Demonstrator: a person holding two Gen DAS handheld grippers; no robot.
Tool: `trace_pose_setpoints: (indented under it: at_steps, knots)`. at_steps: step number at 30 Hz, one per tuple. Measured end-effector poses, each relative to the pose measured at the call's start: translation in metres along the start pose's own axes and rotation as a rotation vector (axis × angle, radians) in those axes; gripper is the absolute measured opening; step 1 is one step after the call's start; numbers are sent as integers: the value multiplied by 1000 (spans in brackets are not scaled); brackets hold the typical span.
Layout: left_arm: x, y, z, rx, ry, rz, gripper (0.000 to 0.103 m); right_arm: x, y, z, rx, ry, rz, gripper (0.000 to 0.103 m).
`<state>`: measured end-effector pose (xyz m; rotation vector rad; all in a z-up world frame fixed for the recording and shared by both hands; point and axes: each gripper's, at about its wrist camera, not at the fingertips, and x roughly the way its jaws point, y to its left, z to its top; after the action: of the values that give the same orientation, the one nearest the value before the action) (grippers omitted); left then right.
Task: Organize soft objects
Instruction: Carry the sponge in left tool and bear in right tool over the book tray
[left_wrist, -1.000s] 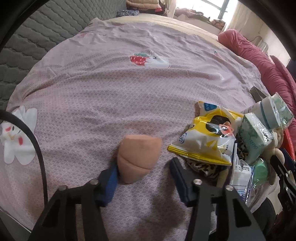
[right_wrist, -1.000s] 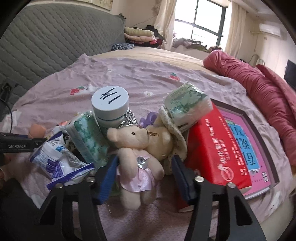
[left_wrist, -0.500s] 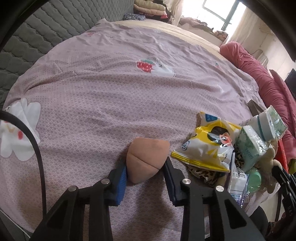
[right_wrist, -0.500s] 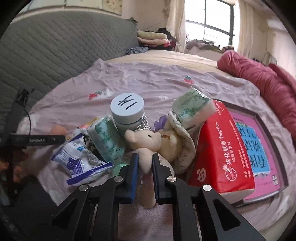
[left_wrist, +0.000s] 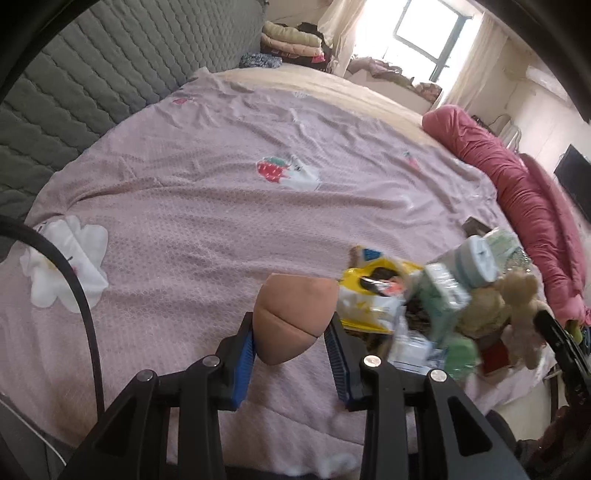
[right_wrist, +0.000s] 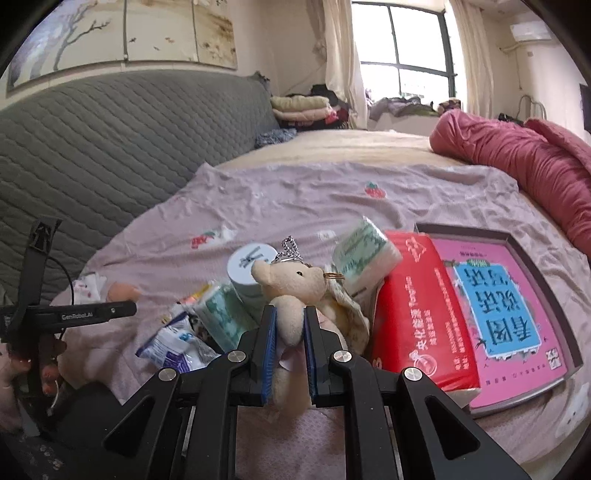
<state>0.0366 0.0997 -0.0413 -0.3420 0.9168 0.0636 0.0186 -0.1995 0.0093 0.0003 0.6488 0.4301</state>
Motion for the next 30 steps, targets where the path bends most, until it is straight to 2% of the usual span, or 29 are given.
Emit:
trace_pose_setpoints:
  at_steps: [9, 20, 27, 30]
  knots:
    - [-41, -46, -3, 63, -70, -40, 37, -27, -2, 9, -3, -88, 6, 14]
    - [-64, -111, -3, 152, -92, -93, 37, -65, -26, 15, 57, -190, -15, 14]
    - [-69, -157, -4, 214, -85, -141, 37, -80, -56, 16, 137, -234, -71, 14]
    - [-65, -181, -4, 251, -71, -163, 37, -89, -66, 16, 134, -262, -114, 14]
